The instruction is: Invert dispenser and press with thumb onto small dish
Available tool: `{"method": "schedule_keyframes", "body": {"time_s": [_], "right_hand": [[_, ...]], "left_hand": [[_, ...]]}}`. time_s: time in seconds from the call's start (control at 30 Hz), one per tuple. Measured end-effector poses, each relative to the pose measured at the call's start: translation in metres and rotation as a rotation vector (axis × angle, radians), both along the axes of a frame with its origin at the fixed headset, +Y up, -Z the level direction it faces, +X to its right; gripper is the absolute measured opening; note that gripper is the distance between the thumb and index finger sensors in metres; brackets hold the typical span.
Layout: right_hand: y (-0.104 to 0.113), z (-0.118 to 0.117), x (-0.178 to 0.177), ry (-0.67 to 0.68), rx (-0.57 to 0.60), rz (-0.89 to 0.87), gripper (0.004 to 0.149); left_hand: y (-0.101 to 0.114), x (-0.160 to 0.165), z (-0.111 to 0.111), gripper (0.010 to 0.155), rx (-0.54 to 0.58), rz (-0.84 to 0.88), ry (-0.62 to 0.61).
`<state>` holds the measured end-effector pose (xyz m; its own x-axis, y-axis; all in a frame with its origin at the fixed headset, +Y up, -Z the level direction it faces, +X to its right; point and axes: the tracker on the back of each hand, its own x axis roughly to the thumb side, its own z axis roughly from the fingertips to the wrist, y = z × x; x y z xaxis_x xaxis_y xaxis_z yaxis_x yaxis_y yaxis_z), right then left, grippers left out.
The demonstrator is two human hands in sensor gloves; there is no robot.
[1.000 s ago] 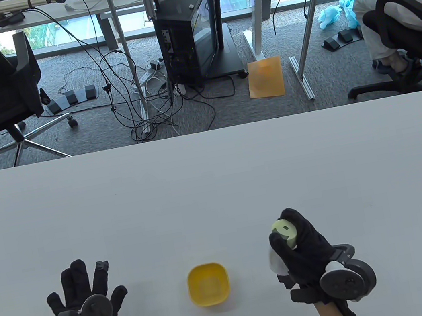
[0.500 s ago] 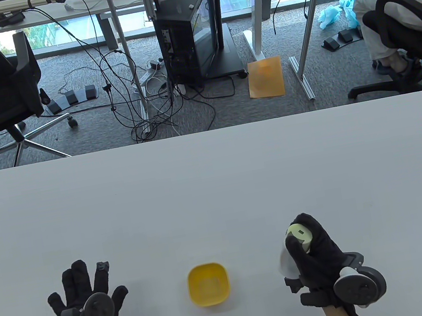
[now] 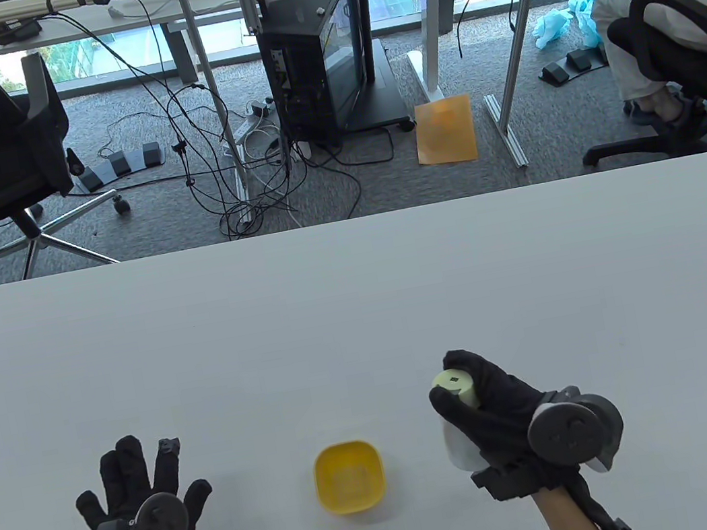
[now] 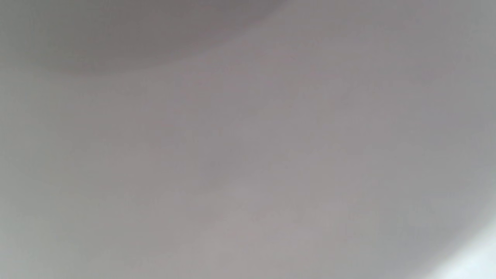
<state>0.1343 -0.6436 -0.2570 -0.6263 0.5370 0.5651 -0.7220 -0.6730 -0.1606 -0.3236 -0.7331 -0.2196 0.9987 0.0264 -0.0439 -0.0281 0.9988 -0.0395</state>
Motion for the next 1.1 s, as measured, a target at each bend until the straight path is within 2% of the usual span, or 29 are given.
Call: {"method": "schedule_keyframes", "body": {"time_s": [0.1,0.2,0.27,0.33,0.47,0.5,0.6,0.77,0.83,0.97,1.1], "right_hand": [[0.029,-0.015,-0.03,0.146,-0.174,0.226,0.078],[0.045,-0.027,-0.063,0.246,-0.326,0.46,0.078],[0.051,-0.034,-0.084,0.276,-0.408,0.601,0.078],[0.052,-0.045,-0.115,0.308,-0.545,0.764,0.079],[0.036,-0.059,-0.158,0.338,-0.777,0.965,0.08],[0.026,-0.064,-0.172,0.343,-0.862,1.044,0.081],[-0.002,-0.074,-0.2,0.336,-1.004,1.18,0.08],[-0.048,-0.082,-0.227,0.341,-1.123,1.339,0.082],[-0.059,-0.081,-0.231,0.34,-1.146,1.39,0.082],[-0.071,-0.076,-0.233,0.348,-1.188,1.42,0.082],[-0.071,-0.073,-0.229,0.334,-1.168,1.453,0.082]], "left_hand": [[0.002,-0.001,0.001,0.077,0.005,0.004,0.002],[0.003,-0.001,0.002,0.077,0.009,0.007,0.003],[0.003,-0.001,0.002,0.077,0.009,0.007,0.004],[0.003,-0.001,0.001,0.077,0.008,0.009,0.003],[0.004,-0.002,0.002,0.077,0.005,0.008,0.001],[0.004,-0.002,0.002,0.077,0.003,0.012,-0.001],[0.004,-0.004,0.001,0.077,0.004,0.026,-0.002],[0.006,-0.008,0.001,0.077,-0.004,0.051,-0.005],[0.008,-0.009,0.001,0.077,-0.003,0.064,-0.005],[0.012,-0.011,0.003,0.077,0.008,0.082,-0.008],[0.013,-0.011,0.004,0.077,0.01,0.088,-0.012]]}}
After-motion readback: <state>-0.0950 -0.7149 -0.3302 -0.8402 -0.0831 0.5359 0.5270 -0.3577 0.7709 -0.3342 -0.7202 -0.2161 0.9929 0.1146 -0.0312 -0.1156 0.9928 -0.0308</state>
